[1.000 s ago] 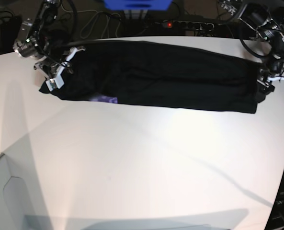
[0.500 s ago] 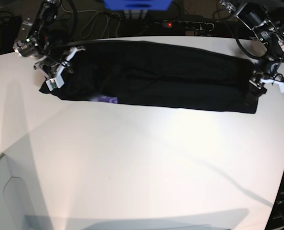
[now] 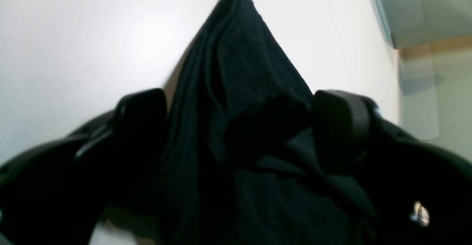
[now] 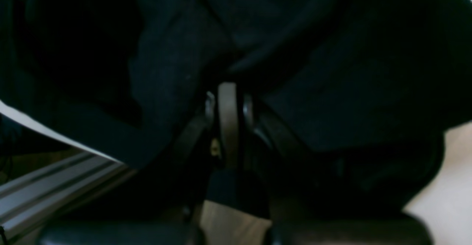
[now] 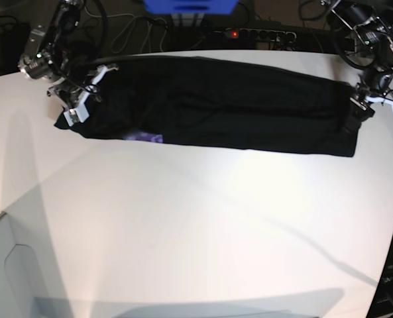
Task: Fold the T-shirt properly
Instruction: 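Reposition the left gripper on its end of the strip and straighten it, then lift the strip end with the left gripper and fold it toward the middle, then lay the folded end down with the left gripper and press it flat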
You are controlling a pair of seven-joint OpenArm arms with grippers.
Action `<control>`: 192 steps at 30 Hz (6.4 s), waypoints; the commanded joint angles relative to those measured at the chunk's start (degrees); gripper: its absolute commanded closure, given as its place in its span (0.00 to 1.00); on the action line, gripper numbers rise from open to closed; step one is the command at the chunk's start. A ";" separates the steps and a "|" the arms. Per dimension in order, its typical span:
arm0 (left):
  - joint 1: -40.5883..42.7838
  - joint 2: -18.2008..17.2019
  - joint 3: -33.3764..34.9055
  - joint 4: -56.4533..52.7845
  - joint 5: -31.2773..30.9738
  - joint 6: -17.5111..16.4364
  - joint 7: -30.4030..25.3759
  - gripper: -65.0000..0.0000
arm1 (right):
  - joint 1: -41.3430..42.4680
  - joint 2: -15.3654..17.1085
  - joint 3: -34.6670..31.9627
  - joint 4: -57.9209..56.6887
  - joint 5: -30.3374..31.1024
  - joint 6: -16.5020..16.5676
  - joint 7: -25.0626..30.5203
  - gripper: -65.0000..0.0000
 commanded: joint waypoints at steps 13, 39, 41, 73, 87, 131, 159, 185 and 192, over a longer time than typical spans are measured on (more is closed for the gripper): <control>-1.45 2.27 0.50 -0.59 7.79 3.07 5.01 0.06 | 0.12 0.15 0.05 1.06 1.00 -0.36 0.76 1.00; 5.41 8.24 1.82 29.12 7.35 2.98 6.50 1.00 | 0.92 0.06 0.05 1.15 1.00 -0.36 0.67 1.00; 5.67 9.65 1.82 36.15 7.27 2.98 9.23 1.00 | 1.35 0.06 0.05 1.15 1.00 -0.36 0.58 1.00; -9.10 26.43 49.47 37.12 23.53 3.07 15.29 1.00 | 4.43 -0.38 0.05 0.53 1.00 -0.36 0.76 1.00; -5.58 26.43 53.51 40.81 23.62 3.07 15.21 1.00 | 7.95 -0.47 0.32 0.18 1.00 -0.36 0.84 1.00; 1.98 11.67 56.06 52.94 9.90 2.98 17.40 1.00 | 11.99 -0.38 7.70 0.18 0.92 -0.36 0.76 1.00; -8.04 13.69 66.87 38.79 8.23 3.07 17.40 1.00 | 11.55 -0.56 7.61 0.18 0.92 -0.36 0.76 1.00; -10.50 12.38 71.97 38.70 8.15 3.07 17.23 0.00 | 11.64 -1.26 7.61 0.18 0.92 -0.36 0.76 1.00; -10.06 10.27 67.14 38.70 8.06 3.07 16.88 0.00 | 11.82 -1.44 7.88 0.18 0.92 -0.36 0.76 1.00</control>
